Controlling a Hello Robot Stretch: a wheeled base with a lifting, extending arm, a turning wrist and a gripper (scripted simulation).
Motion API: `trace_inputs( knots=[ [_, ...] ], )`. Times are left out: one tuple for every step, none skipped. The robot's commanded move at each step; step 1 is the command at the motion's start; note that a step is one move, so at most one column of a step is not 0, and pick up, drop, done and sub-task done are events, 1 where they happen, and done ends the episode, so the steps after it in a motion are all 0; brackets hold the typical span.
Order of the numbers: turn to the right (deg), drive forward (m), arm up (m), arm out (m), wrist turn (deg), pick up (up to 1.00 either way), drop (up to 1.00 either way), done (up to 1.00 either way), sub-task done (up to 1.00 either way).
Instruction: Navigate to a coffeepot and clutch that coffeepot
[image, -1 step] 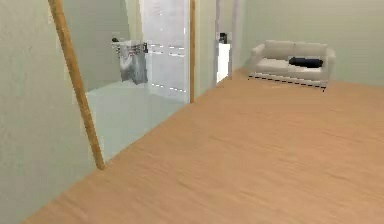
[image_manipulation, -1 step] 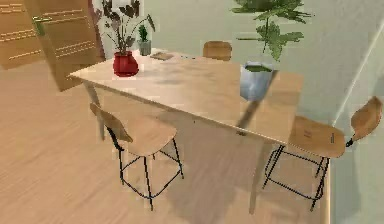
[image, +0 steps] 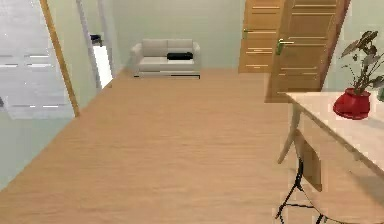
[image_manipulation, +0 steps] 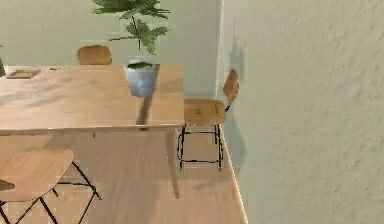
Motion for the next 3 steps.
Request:
trace_inputs(
  knots=[
    [0.0,1.00,0.00,0.00,0.0,0.00,0.00,0.00,0.00],
    [15.0,0.00,0.00,0.00,0.0,0.00,0.00,0.00,0.00],
    [0.0,0.10,0.00,0.00,0.0,0.00,0.00,0.00,0.00]
  ],
)
